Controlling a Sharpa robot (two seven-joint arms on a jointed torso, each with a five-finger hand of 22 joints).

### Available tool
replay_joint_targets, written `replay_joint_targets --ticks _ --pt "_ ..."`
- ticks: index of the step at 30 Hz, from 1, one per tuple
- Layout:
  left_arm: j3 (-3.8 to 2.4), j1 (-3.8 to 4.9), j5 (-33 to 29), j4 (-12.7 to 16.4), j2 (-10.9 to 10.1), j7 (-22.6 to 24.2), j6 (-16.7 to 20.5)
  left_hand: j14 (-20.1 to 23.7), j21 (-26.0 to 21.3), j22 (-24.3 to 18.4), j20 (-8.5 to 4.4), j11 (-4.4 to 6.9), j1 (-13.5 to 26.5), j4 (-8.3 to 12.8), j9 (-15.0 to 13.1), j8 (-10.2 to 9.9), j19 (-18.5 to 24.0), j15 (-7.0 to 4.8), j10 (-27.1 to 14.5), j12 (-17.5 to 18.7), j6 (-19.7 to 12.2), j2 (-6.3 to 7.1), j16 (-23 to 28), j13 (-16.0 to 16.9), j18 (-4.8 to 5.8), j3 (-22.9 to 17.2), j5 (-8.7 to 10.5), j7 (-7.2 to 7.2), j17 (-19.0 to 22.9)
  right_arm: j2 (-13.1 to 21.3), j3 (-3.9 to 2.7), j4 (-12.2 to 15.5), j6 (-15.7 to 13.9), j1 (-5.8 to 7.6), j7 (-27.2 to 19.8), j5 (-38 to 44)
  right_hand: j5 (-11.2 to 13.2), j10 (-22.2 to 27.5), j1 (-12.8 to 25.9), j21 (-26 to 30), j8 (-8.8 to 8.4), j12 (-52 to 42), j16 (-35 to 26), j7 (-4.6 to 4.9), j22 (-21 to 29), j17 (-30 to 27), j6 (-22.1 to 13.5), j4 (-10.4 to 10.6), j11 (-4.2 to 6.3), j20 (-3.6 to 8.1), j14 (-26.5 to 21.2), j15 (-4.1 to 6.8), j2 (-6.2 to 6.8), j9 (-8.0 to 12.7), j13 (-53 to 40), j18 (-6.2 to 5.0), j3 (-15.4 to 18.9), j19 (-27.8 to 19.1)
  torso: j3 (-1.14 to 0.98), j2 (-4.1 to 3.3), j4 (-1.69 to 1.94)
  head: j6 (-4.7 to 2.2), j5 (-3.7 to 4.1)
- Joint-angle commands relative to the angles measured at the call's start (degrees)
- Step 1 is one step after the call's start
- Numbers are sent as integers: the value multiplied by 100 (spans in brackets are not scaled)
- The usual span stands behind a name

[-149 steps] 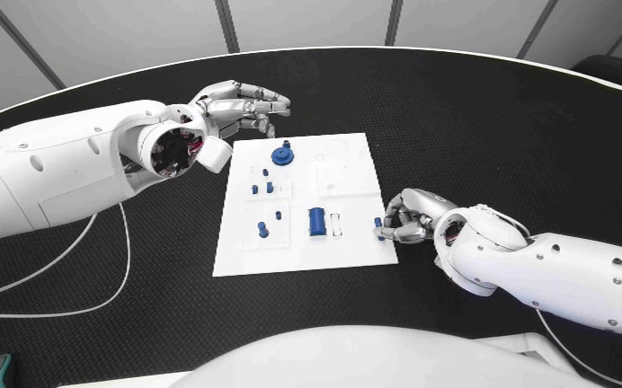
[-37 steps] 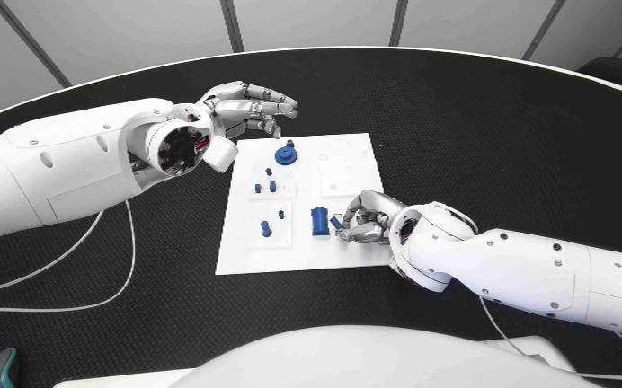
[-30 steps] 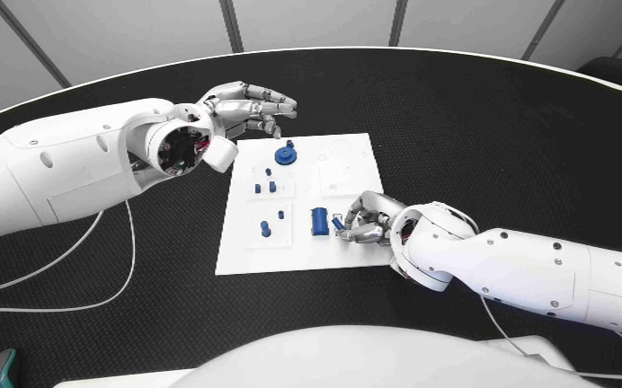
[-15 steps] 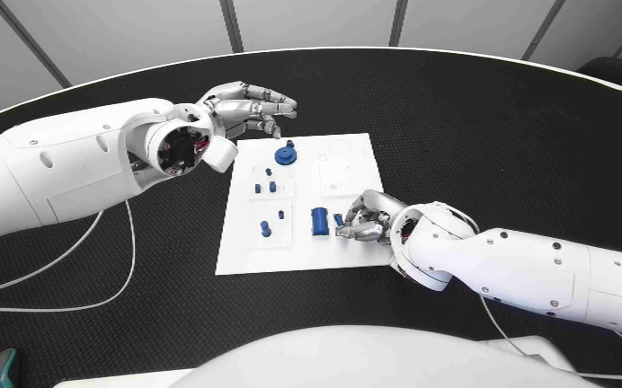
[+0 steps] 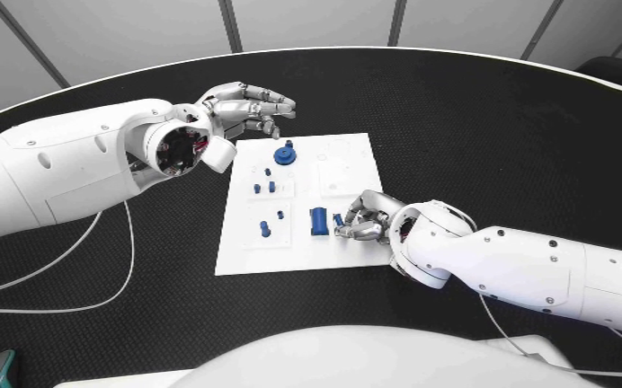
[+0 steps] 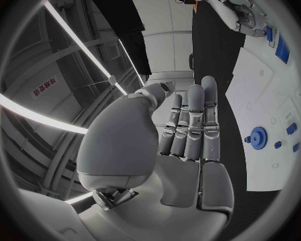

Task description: Assemble the parts on the task board

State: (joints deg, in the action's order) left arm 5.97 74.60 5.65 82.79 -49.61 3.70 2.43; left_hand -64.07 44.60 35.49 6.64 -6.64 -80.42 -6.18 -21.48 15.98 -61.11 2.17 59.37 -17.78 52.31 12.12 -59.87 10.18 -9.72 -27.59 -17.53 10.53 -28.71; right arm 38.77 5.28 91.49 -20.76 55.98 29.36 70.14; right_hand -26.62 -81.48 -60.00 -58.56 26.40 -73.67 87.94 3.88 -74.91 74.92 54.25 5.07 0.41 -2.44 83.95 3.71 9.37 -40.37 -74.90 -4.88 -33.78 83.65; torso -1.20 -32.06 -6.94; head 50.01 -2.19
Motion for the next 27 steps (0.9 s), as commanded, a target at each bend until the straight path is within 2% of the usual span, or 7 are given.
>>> replay_joint_targets --ticks 1,15,16,18,22,27 --pt "0 0 0 -1 -1 -1 1 36 -24 -10 31 -1 6 -48 8 15 -11 -13 -39 -20 -34 -33 -18 -8 -83 -1 -17 7 8 -9 -1 -9 17 3 2 0 5 -24 84 45 35 -30 -3 0 -818 1094 30 40 1 34 517 36 0 -4 -378 -17 -8 6 -2 0 1 -1 -1" --pt "0 0 0 6 -11 -4 5 43 -31 -15 34 -5 4 -56 10 17 -10 -9 -46 -24 -39 -29 -17 -9 -82 2 -16 10 12 -45 -2 -94 18 27 22 0 98 -20 243 66 33 -23 -7 2 -815 1088 35 127 -1 35 516 34 31 0 -377 -17 25 7 -2 -4 1 -1 -1" --pt "0 0 0 6 -10 -3 5 43 -31 -15 34 -5 4 -56 10 17 -10 -9 -46 -24 -39 -29 -17 -9 -82 2 -16 10 12 -47 -2 -95 20 28 19 0 194 -23 312 69 32 -28 -7 3 -815 1088 40 165 -3 34 516 32 56 3 -382 -16 56 9 -2 -4 0 -1 -2" --pt "0 0 0 5 -9 -3 4 43 -31 -15 34 -5 4 -56 10 17 -10 -9 -46 -24 -39 -29 -17 -9 -82 2 -16 10 12 -52 -3 -95 30 29 8 0 238 -24 346 77 31 -29 -6 5 -814 1090 41 184 -5 33 516 31 73 5 -383 -18 73 9 -1 -2 -2 -1 0" --pt "0 0 0 4 -8 -3 4 43 -31 -15 34 -5 4 -56 10 17 -10 -9 -46 -24 -39 -29 -17 -9 -82 2 -16 10 12 -58 -3 -86 42 31 -10 0 127 -24 396 91 31 -30 -9 5 -812 1086 46 206 -6 33 515 31 107 6 -385 -19 119 9 -1 0 -1 -1 -3" --pt "0 0 0 4 -8 -4 4 43 -31 -15 34 -5 4 -56 10 17 -10 -9 -46 -24 -39 -29 -17 -9 -82 2 -16 10 12 -60 -3 -78 46 32 -19 0 115 -22 419 90 31 -26 -9 8 -813 1086 48 218 -8 33 515 30 123 7 -383 -18 146 10 -2 -1 2 -1 2"
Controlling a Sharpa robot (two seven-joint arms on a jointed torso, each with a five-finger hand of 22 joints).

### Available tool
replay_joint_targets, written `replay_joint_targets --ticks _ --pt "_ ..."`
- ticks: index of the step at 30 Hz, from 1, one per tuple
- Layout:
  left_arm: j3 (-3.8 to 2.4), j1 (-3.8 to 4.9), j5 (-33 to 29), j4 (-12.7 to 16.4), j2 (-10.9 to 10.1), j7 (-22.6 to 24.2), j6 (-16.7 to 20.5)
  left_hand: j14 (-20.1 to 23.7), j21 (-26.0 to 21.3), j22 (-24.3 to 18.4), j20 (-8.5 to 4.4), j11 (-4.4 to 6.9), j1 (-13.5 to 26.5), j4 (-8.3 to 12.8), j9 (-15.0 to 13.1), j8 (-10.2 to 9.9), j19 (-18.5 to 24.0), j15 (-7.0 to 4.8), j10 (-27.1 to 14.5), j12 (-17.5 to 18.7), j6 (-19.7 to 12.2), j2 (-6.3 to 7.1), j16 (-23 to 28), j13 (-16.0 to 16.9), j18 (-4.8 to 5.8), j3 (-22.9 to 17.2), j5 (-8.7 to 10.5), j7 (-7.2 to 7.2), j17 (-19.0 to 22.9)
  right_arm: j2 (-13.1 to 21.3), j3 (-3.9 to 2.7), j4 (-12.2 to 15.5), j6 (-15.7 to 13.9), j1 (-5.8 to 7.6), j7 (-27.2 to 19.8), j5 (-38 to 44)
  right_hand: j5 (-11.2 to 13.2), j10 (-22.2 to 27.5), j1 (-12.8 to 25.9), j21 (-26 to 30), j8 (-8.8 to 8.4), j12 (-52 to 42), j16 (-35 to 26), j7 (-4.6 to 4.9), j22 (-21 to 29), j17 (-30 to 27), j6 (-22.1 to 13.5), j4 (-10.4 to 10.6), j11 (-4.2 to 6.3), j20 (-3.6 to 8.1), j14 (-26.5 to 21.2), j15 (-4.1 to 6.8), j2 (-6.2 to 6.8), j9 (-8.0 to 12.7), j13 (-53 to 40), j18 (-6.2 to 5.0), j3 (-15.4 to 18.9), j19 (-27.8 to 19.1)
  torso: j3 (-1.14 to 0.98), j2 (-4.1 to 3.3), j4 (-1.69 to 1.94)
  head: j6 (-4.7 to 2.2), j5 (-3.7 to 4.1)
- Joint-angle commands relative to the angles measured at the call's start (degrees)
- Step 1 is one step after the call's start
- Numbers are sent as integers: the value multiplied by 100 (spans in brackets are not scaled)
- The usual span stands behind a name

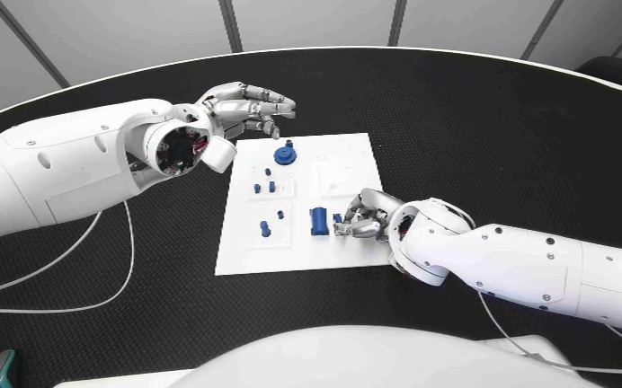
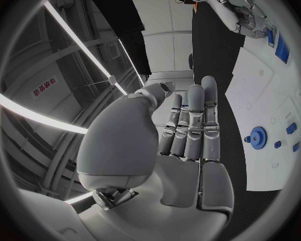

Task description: Assemble the parts on the task board

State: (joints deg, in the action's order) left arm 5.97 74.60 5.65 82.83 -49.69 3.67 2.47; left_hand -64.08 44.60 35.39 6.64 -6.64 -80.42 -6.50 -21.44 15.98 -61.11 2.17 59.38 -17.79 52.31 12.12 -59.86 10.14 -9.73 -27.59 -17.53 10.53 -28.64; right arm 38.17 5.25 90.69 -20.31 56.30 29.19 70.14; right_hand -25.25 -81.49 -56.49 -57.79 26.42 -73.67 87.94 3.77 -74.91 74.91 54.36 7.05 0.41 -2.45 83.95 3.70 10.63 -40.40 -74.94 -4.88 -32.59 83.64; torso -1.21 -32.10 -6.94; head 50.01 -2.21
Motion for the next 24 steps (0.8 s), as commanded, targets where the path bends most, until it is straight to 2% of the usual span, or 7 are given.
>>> replay_joint_targets --ticks 1,5,11,17,18,21,24 --pt "0 0 0 1 -1 -2 0 43 -31 -5 34 -4 4 -23 6 17 -10 -9 -46 -24 -39 -29 -17 -5 -81 3 -16 10 5 0 0 2 0 0 -3 0 -10 -22 89 21 29 -27 -9 20 -811 1087 38 32 -9 33 515 29 4 11 -380 -19 47 10 -1 1 2 -1 5" --pt "0 0 0 2 -3 -2 2 43 -31 -5 34 -4 4 -23 6 17 -10 -9 -46 -24 -39 -29 -17 -5 -81 3 -16 10 5 3 0 -1 -9 1 -7 0 61 -16 139 45 25 -16 -12 23 -807 1082 39 72 -13 31 514 26 14 14 -375 -21 106 7 0 1 2 -1 1" --pt "0 0 0 2 -2 -2 3 43 -31 -5 34 -4 4 -23 6 17 -10 -9 -46 -24 -39 -29 -17 -5 -81 3 -16 10 5 7 0 -1 -22 2 -11 0 311 -11 224 65 16 -8 -14 30 -805 1080 39 161 -21 25 513 19 40 23 -373 -22 241 9 -1 2 2 -1 5" --pt "0 0 0 2 -3 -2 7 43 -31 -5 34 -4 4 -23 6 17 -10 -9 -46 -24 -39 -29 -17 -5 -81 3 -16 10 5 16 0 2 -40 3 -22 0 409 -5 317 93 9 0 -16 40 -801 1076 41 260 -30 20 512 12 83 29 -370 -24 393 8 -3 3 0 -1 4" --pt "0 0 0 2 -3 -2 7 43 -31 -5 34 -4 4 -23 6 17 -10 -9 -46 -24 -39 -29 -17 -5 -81 3 -16 10 5 18 0 4 -45 3 -25 0 565 -3 354 102 9 4 -18 37 -801 1073 46 318 -30 18 512 9 86 30 -369 -25 478 8 -3 2 1 -1 5" --pt "0 0 0 3 -2 -1 9 43 -31 -5 34 -4 4 -23 6 17 -10 -9 -46 -24 -39 -29 -17 -5 -81 3 -16 10 5 30 0 12 -70 3 -38 0 831 3 351 121 4 11 -17 32 -800 1077 37 415 -28 18 512 14 76 33 -367 -28 628 10 -4 3 1 -1 4" --pt "0 0 0 6 -5 0 10 43 -31 -5 34 -4 4 -23 6 17 -10 -9 -46 -24 -39 -29 -17 -5 -81 3 -16 10 5 66 1 47 -114 3 -67 0 838 3 349 125 4 13 -20 32 -799 1071 37 418 -27 19 511 13 76 33 -366 -28 633 9 -5 3 5 -1 11"
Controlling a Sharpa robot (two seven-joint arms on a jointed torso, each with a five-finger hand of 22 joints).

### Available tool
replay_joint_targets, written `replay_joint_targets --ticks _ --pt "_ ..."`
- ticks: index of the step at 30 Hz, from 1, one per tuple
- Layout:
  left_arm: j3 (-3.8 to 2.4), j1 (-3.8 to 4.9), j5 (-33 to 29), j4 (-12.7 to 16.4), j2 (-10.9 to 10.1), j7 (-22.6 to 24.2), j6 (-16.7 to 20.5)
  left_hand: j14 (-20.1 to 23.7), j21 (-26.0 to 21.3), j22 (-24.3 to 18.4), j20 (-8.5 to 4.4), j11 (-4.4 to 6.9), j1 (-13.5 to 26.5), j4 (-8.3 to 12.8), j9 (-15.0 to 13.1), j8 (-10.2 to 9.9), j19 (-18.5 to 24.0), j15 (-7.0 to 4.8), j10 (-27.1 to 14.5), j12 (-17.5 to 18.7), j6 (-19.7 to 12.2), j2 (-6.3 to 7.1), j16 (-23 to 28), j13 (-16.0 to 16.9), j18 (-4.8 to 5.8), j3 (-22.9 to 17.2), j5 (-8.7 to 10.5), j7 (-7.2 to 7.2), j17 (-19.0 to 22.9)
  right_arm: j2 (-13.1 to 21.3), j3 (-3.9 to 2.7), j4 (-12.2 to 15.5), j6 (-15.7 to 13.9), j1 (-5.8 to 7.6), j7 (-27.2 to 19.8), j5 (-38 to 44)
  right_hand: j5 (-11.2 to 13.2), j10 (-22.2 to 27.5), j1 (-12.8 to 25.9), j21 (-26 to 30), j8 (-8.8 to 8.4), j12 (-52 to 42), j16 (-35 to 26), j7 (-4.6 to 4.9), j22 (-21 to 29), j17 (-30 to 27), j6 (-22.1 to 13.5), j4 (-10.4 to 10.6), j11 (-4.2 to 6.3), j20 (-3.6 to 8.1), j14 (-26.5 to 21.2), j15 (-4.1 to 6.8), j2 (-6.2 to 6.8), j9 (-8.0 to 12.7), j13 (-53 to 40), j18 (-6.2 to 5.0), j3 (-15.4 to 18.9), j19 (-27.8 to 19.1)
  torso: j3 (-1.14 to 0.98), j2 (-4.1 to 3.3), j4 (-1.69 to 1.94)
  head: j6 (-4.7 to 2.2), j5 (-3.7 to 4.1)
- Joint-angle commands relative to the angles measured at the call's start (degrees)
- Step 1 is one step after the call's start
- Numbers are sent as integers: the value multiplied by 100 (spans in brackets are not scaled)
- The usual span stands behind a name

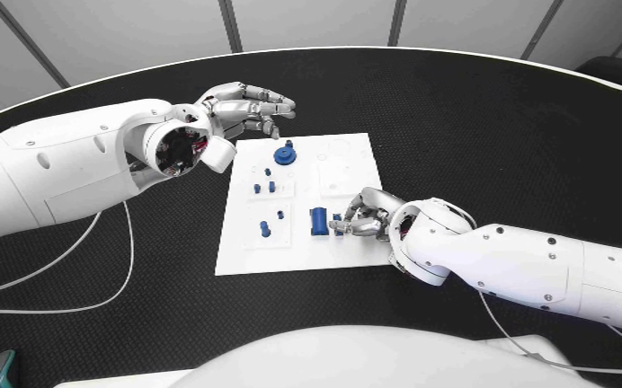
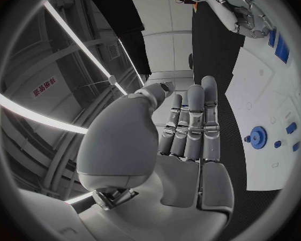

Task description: Assemble the parts on the task board

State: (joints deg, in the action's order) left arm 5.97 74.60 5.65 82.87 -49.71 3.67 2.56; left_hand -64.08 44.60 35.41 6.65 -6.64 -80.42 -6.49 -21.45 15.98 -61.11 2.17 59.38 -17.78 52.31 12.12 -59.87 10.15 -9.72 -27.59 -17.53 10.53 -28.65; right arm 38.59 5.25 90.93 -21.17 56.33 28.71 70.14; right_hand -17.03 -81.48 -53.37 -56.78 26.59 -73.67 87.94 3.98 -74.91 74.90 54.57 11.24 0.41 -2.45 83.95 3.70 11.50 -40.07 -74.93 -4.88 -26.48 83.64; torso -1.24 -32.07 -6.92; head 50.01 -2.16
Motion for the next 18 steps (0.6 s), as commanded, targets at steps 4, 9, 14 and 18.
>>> replay_joint_targets --ticks 4,9,14,18 --pt "0 0 0 10 -13 2 3 43 -31 -7 33 -4 4 -24 7 17 -10 -9 -46 -24 -39 -29 -17 -6 -82 3 -16 10 6 122 2 147 -79 -1 -97 0 -10 0 -91 25 -12 6 -20 6 -800 1071 13 -36 -22 21 511 18 -62 -2 -373 -28 14 12 -6 -2 3 -1 -2" --pt "0 0 0 20 -28 5 6 43 -31 -7 33 -4 4 -24 7 17 -10 -9 -46 -24 -39 -29 -17 -6 -82 3 -16 10 6 287 5 375 -70 -2 -207 0 -27 -8 -308 14 -12 -10 -19 1 -806 1075 12 -121 -16 25 512 23 -107 -2 -386 -26 3 19 -7 1 -7 -1 -12" --pt "0 0 0 18 -25 8 3 43 -31 -7 33 -4 4 -24 7 17 -10 -9 -46 -24 -39 -29 -17 -6 -82 3 -16 10 6 358 7 412 -14 -2 -236 1 -10 -16 -399 -5 -10 -23 -15 -3 -812 1083 17 -157 -12 27 514 25 -124 -1 -396 -22 -2 25 -1 9 -11 -1 -4" --pt "0 0 0 12 -16 9 -1 43 -31 -7 33 -4 4 -24 7 17 -10 -9 -46 -24 -39 -29 -17 -6 -82 3 -16 10 6 360 8 352 41 -2 -241 1 -7 -23 -490 -17 -8 -34 -12 -10 -816 1089 23 -197 -6 29 515 29 -141 0 -404 -21 -16 29 0 4 2 -1 5"
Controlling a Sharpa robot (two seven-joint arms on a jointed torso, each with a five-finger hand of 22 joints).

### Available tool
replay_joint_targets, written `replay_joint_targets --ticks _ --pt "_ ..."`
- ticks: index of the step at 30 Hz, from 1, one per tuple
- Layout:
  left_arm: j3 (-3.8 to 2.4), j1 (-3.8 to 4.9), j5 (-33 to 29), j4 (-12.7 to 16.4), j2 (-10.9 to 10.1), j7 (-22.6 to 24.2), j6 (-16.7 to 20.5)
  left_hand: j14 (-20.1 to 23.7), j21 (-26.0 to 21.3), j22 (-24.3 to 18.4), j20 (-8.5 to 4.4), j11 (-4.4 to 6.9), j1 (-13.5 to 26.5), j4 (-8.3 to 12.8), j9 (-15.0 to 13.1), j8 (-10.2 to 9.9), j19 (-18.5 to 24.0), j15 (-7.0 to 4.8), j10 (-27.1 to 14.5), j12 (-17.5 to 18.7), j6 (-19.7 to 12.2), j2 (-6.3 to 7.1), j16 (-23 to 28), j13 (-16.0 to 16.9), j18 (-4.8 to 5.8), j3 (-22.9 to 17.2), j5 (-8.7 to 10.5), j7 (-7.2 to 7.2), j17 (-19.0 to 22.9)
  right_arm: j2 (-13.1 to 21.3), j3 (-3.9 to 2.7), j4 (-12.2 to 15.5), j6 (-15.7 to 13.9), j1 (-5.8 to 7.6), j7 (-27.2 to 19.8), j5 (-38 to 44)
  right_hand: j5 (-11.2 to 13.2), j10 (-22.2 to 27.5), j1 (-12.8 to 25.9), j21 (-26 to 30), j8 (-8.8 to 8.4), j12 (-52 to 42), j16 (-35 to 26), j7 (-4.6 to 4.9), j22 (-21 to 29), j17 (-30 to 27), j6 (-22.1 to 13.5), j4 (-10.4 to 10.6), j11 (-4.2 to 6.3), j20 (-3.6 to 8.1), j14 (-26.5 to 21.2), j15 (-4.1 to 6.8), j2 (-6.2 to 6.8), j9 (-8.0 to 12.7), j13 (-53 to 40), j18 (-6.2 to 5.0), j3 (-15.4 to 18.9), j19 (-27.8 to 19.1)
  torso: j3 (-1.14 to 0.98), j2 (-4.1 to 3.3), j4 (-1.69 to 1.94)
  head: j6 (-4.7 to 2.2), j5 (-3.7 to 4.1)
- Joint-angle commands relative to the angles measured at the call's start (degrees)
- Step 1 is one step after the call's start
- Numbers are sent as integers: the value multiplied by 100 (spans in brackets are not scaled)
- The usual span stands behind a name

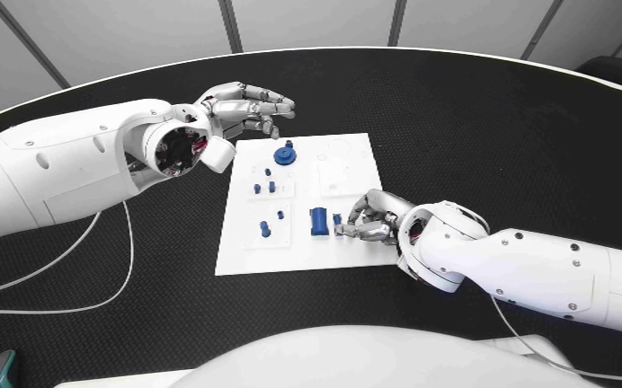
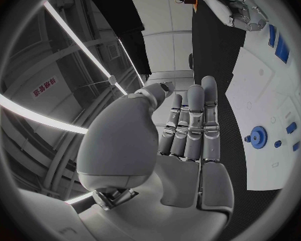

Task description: Assemble the parts on the task board

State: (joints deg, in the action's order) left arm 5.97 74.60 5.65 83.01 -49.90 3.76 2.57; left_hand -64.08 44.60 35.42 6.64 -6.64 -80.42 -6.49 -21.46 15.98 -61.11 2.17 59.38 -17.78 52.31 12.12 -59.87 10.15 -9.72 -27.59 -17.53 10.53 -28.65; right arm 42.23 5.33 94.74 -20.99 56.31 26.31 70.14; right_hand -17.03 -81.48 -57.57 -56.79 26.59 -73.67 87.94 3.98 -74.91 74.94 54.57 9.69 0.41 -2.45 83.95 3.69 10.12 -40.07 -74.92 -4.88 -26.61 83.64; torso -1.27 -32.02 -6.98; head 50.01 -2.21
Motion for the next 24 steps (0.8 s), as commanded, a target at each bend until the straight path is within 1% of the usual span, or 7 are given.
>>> replay_joint_targets --ticks 1,9,10,16,20,24 --pt "0 0 0 -3 4 0 -3 43 -31 -8 34 -4 4 -24 8 17 -10 -9 -46 -24 -39 -29 -17 -7 -82 3 -16 10 6 -9 0 -50 34 0 0 0 -6 -23 -86 -25 -8 -33 -11 -11 -818 1087 24 -49 -5 30 516 31 -6 1 -404 -19 -5 31 4 -3 12 -1 16" --pt "0 0 0 -6 5 0 -6 48 -40 -14 36 -6 -7 -32 10 22 -11 -8 -53 -31 -45 -29 -17 -9 -83 3 -18 11 11 -50 0 -168 74 0 4 0 49 -38 -255 -42 -2 -57 -7 -26 -825 1095 41 -119 8 38 518 41 -64 4 -422 -16 -56 39 8 -7 11 -1 7" --pt "0 0 0 -6 4 0 -6 48 -40 -14 36 -6 -7 -32 10 22 -11 -8 -53 -31 -45 -29 -17 -9 -83 3 -18 11 11 -57 0 -185 79 0 4 0 146 -41 -317 -48 -2 -61 -7 -30 -828 1096 44 -141 13 42 518 45 -98 7 -425 -15 -91 42 9 -7 10 -1 2" --pt "0 0 0 -8 5 0 -7 48 -40 -14 36 -6 -7 -32 10 22 -11 -8 -53 -31 -45 -29 -17 -9 -83 3 -18 11 11 -96 0 -261 100 0 8 0 185 -49 -348 -54 -1 -74 -4 -33 -830 1100 47 -151 15 43 519 47 -115 8 -435 -14 -112 44 5 -2 5 -1 -5" --pt "0 0 0 -11 7 -2 -6 48 -40 -14 36 -6 -7 -32 10 22 -11 -8 -53 -31 -45 -29 -17 -9 -83 3 -18 11 11 -127 0 -298 106 0 13 0 195 -52 -363 -58 0 -80 -3 -35 -831 1103 49 -158 16 44 520 47 -121 8 -439 -13 -121 45 -1 -5 7 -1 -8" --pt "0 0 0 -15 10 -3 -7 48 -40 -14 36 -6 -7 -32 10 22 -11 -8 -53 -31 -45 -29 -17 -9 -83 3 -18 11 11 -165 0 -334 124 0 14 0 218 -55 -394 -54 2 -85 -7 -38 -831 1095 51 -178 19 46 518 50 -118 8 -443 -14 -134 45 2 -7 9 -1 -1"
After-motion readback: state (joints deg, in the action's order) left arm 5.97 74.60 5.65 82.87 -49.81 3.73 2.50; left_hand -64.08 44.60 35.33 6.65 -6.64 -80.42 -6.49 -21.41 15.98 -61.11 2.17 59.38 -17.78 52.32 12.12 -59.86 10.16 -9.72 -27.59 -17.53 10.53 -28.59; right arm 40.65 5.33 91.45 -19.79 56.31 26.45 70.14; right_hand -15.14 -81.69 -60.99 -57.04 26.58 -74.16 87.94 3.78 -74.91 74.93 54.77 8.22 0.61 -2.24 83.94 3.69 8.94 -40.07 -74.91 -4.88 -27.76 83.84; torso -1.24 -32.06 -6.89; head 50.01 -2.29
